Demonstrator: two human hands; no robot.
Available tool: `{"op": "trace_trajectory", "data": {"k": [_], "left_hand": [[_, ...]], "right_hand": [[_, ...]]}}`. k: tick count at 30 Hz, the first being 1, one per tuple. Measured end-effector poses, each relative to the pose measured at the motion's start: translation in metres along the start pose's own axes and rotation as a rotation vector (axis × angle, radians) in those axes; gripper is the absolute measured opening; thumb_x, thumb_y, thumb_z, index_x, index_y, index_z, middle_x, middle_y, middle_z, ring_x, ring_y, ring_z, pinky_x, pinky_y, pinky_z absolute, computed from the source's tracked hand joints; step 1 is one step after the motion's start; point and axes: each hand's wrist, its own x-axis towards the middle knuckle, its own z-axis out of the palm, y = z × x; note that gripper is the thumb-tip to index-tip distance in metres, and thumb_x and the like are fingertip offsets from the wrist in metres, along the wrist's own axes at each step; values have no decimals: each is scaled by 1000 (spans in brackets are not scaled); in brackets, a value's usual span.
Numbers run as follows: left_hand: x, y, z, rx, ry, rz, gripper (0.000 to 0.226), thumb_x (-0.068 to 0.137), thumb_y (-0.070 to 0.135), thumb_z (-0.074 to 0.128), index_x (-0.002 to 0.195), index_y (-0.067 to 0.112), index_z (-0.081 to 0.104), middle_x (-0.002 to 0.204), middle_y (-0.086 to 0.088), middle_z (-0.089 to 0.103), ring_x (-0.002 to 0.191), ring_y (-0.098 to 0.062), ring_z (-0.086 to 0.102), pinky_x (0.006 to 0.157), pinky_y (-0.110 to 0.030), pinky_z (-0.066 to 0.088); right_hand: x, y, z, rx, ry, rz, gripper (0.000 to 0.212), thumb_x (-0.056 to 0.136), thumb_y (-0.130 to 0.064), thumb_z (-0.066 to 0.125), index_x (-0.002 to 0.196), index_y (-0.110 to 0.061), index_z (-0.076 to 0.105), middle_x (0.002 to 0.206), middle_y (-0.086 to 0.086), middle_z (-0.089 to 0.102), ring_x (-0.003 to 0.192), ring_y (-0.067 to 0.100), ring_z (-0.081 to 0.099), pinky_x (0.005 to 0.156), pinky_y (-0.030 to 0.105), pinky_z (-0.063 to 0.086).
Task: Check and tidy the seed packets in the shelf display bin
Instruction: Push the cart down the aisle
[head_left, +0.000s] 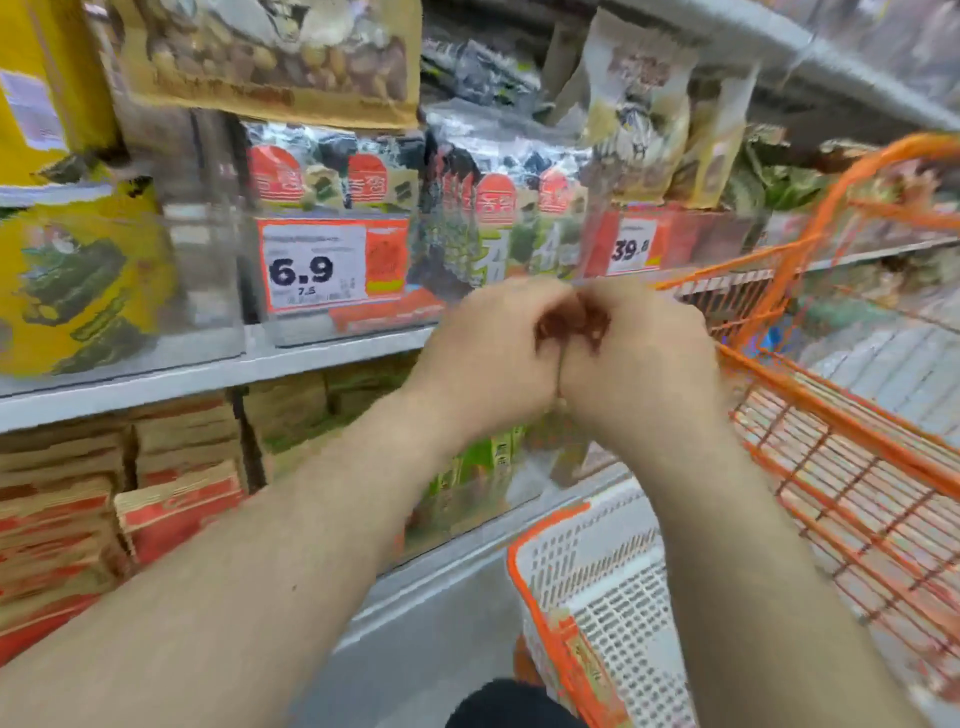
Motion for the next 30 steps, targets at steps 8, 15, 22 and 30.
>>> {"op": "trace_trajectory", "data": {"k": [8, 15, 22, 30], "left_hand": [[106, -20, 72, -60, -219, 265, 35, 77, 26, 44, 87, 10, 73, 100, -12, 66, 94, -32, 60, 86, -35, 42], [146, -8, 81, -80, -728, 22, 29, 81, 28, 49, 87, 13, 74, 123, -6, 47, 103, -19, 53, 90, -23, 37], [182, 51, 111, 54, -884, -295, 23, 74, 6, 59, 88, 11, 76, 95, -9, 71, 87, -23, 66, 75, -32, 54], [193, 117, 164, -119, -1054, -531, 30, 83, 10, 57, 106, 22, 73, 119, 4, 69, 110, -15, 62, 89, -22, 46]], "right_hand": [[38, 60, -4, -271, 263, 364, 35, 78, -32, 53, 108, -21, 66, 110, 7, 65, 109, 36, 55, 91, 48, 42], [48, 72, -16, -237, -65, 591, 27, 95, -35, 46, 85, -16, 63, 87, 9, 69, 86, 37, 62, 60, 38, 37], [47, 108, -50, -299, -353, 690, 41, 95, -44, 40, 84, -12, 63, 88, 13, 68, 84, 36, 63, 62, 36, 40], [27, 185, -115, -188, -488, 763, 38, 79, -47, 32, 66, -17, 52, 75, 8, 63, 74, 31, 59, 57, 33, 39]]}}
